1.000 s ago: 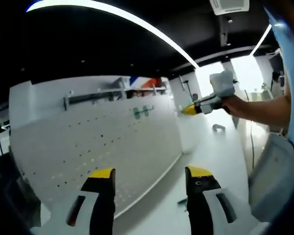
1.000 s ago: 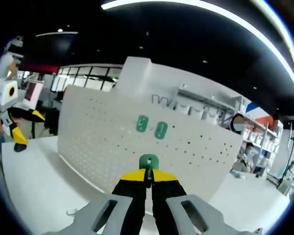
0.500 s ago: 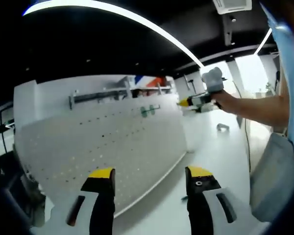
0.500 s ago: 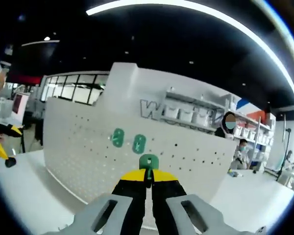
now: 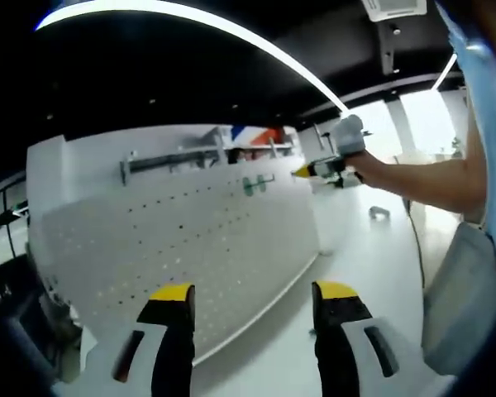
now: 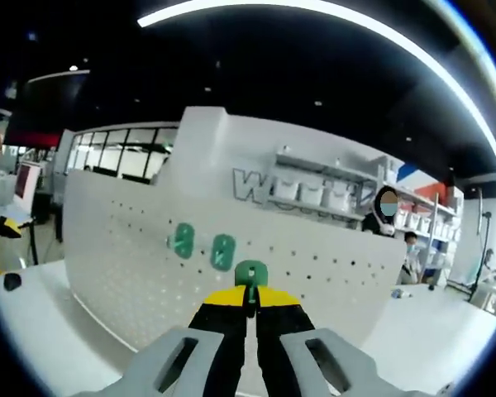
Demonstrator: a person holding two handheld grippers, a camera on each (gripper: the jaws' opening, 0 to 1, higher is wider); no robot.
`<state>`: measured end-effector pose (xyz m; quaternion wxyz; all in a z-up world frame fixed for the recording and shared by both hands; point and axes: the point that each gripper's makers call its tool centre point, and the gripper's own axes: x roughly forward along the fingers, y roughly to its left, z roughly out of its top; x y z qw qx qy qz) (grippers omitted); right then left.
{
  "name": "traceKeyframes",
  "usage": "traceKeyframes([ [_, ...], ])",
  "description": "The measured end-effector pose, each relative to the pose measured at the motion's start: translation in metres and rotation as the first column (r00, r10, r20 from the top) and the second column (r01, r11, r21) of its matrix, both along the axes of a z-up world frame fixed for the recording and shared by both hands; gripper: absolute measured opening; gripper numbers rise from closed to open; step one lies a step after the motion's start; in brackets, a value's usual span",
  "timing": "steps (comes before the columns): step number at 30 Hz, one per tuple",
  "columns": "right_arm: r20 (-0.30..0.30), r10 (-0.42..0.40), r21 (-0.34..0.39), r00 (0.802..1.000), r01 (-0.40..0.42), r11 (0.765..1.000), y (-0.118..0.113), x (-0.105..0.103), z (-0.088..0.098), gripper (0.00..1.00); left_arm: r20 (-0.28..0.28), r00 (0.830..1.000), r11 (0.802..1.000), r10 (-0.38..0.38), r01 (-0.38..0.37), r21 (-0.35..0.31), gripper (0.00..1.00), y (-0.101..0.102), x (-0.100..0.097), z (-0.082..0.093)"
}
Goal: Insert the hook assembly into the mounting plate slot until the hook locks in place.
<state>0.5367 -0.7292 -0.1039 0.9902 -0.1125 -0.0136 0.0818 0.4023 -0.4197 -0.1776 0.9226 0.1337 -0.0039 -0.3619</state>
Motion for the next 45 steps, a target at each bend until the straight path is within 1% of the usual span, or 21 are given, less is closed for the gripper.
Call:
traceKeyframes([
  [11, 0.008, -0.009, -0.001, 1.0, 0.009, 1.0, -0.003, 0.022, 0.003, 0.01, -0.001, 1.0, 1.0, 0.011, -0.011, 0.0, 0.59, 0.003, 0.004, 0.0],
  [18, 0.029, -0.022, 0.011, 0.999, 0.022, 1.0, -0.004, 0.036, 0.004, 0.01, -0.005, 1.0, 1.0, 0.015, -0.015, 0.004, 0.58, 0.004, 0.007, -0.001],
  [23, 0.058, -0.035, 0.024, 0.998, 0.033, 0.999, -0.007, 0.04, 0.008, 0.01, -0.007, 1.0, 1.0, 0.017, -0.017, 0.004, 0.57, 0.005, 0.008, -0.001],
  [34, 0.081, -0.048, 0.056, 0.996, 0.044, 0.997, -0.01, 0.049, 0.008, 0.01, -0.007, 1.0, 1.0, 0.014, -0.014, 0.005, 0.56, 0.004, 0.011, 0.0],
  [45, 0.08, -0.044, 0.077, 0.996, 0.038, 0.996, -0.01, 0.056, 0.008, 0.01, -0.006, 1.0, 1.0, 0.013, -0.013, 0.008, 0.57, 0.003, 0.013, 0.001],
])
